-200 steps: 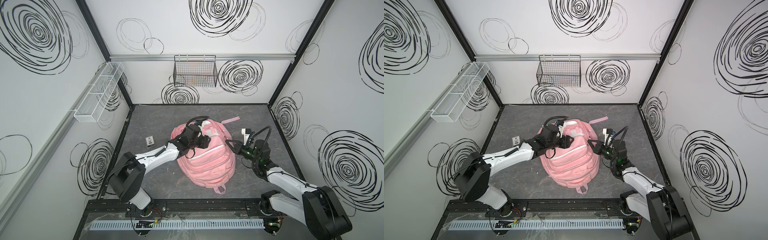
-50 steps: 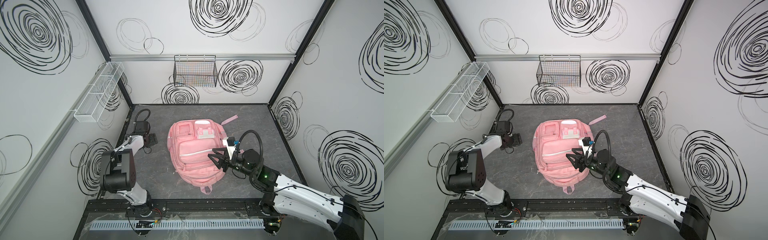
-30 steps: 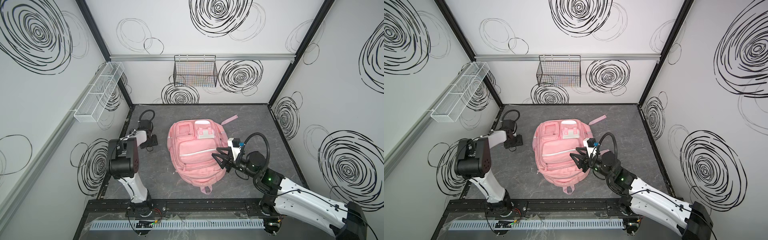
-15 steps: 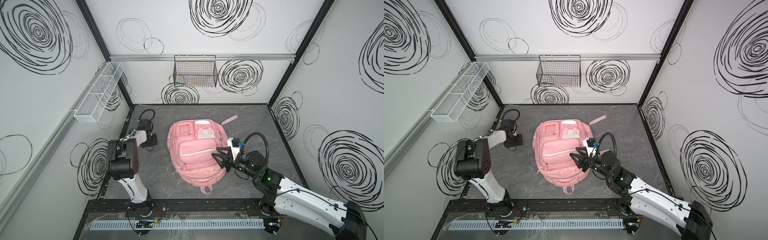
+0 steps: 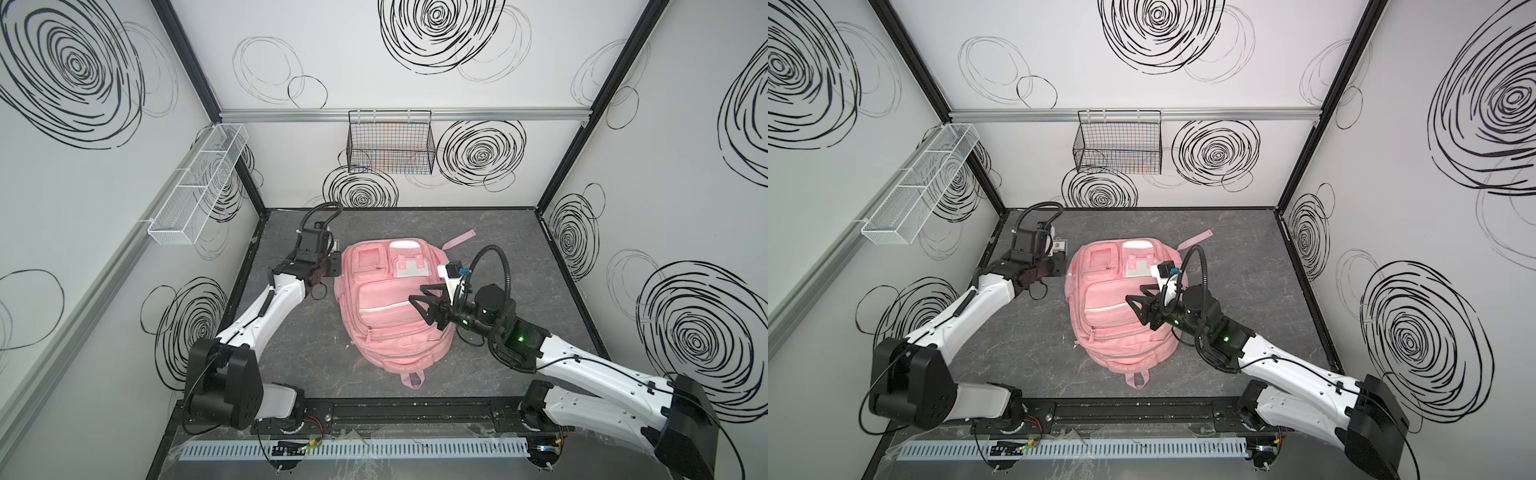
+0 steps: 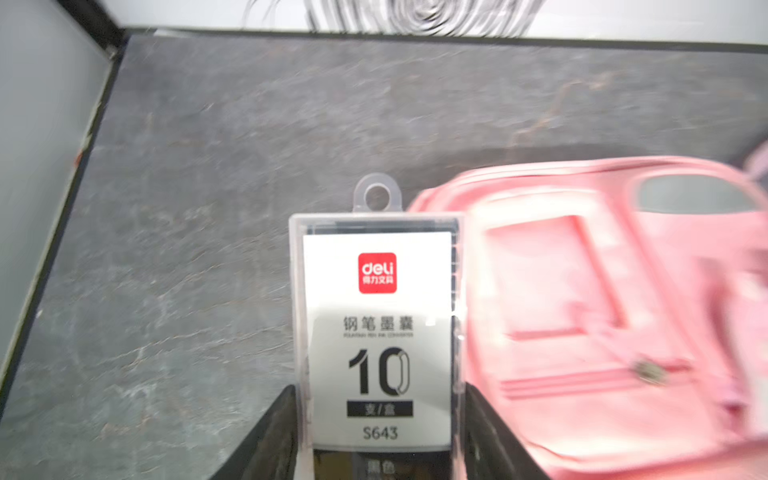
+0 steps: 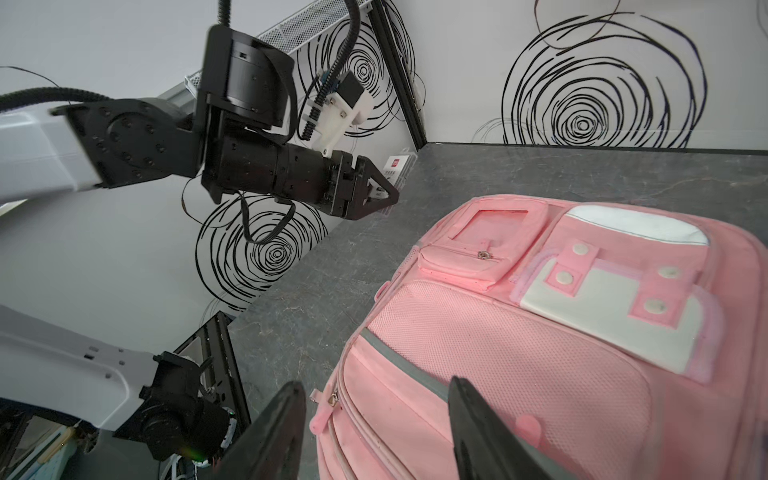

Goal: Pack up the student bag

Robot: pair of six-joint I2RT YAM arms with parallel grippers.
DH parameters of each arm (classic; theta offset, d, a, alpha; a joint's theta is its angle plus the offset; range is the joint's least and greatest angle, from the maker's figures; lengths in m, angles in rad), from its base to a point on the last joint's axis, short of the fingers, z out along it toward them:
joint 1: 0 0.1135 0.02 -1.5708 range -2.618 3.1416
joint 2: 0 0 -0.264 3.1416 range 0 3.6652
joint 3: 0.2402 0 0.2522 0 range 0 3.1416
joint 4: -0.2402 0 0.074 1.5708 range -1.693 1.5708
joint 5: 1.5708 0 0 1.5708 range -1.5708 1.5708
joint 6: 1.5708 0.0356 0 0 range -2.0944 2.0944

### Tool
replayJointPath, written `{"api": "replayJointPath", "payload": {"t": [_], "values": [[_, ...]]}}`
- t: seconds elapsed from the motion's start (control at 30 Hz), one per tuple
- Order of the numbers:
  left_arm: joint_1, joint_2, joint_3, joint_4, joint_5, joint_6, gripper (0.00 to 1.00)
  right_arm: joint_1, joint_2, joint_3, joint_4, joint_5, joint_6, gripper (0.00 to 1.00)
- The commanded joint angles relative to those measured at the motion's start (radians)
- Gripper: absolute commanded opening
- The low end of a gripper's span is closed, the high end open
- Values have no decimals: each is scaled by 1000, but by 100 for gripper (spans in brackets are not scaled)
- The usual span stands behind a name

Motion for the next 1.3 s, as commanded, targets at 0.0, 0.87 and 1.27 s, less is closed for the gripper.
{"api": "replayJointPath", "payload": {"t": [0.0,0.87,1.27], "values": [[-105,-83,27,13,-33,-9,57,-6,41,59,91,-33,106,60],[-606,-272,-64,85,-124,116,59,-47,213,108,261,15,380,50],[-623,-276,-42,92,-175,134,69,-59,180,61,309,-16,442,12]]}}
